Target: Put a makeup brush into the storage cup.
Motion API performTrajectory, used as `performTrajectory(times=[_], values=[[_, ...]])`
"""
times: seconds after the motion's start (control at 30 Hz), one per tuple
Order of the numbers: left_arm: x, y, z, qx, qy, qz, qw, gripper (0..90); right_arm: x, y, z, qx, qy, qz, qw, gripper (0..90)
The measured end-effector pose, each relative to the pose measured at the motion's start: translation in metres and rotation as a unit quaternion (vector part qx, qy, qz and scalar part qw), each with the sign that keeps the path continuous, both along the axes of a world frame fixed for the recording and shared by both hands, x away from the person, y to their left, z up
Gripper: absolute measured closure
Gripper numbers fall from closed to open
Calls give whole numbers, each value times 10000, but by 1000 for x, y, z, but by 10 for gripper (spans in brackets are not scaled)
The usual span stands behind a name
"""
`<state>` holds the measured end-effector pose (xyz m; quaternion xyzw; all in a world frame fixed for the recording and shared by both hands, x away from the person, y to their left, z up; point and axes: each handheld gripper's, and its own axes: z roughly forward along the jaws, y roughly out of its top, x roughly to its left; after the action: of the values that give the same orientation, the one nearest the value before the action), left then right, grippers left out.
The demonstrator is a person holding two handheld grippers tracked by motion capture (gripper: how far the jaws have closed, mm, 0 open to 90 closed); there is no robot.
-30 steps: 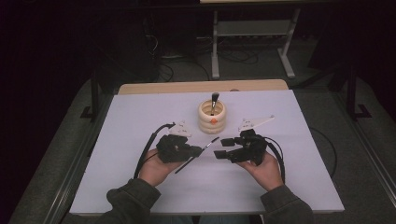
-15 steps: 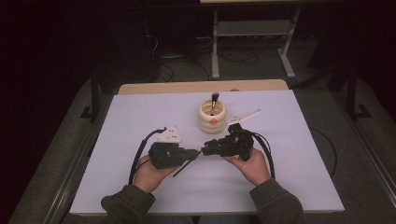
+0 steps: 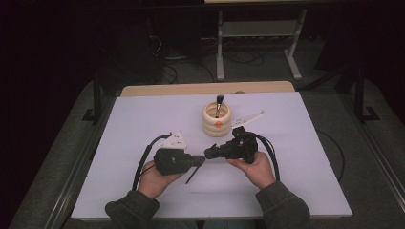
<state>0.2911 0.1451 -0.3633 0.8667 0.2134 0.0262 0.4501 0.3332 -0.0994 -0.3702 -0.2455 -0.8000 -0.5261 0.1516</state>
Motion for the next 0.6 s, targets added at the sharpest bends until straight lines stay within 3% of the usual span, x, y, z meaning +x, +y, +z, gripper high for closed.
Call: performTrajectory(times=[0.13, 0.6], values=[[1, 1, -1, 83, 15, -24, 10000, 760, -1, 1, 4, -180, -156, -24, 9997, 850], [-1, 15, -4, 70, 79, 169, 9998, 662, 6, -4, 23, -472, -396, -183, 9979, 850]])
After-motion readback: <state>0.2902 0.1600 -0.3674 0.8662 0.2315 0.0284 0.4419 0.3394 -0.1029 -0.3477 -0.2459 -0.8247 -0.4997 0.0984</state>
